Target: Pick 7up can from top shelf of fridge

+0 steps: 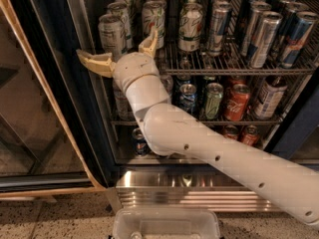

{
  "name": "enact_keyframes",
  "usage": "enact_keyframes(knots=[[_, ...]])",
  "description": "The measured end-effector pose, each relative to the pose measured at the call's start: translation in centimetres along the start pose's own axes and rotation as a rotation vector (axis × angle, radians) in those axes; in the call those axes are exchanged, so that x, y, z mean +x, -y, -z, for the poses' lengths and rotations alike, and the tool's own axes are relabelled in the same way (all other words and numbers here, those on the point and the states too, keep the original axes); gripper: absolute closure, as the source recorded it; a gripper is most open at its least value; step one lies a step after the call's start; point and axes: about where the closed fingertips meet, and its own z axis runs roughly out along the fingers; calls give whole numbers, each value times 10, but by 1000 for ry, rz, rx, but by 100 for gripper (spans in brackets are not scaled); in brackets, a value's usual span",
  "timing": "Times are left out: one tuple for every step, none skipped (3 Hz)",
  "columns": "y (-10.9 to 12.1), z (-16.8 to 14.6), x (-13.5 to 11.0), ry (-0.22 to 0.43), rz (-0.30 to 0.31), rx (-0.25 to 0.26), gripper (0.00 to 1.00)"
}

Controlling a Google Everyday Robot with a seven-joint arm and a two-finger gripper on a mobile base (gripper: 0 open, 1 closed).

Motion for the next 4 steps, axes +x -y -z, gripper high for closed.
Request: enact_keyframes(knots=[[-3, 9, -3, -16, 3, 21, 0], [-7, 28, -9, -46, 4, 53, 0], [-7, 34, -11, -64, 10, 65, 0], [-5, 31, -7, -87, 16, 65, 0]])
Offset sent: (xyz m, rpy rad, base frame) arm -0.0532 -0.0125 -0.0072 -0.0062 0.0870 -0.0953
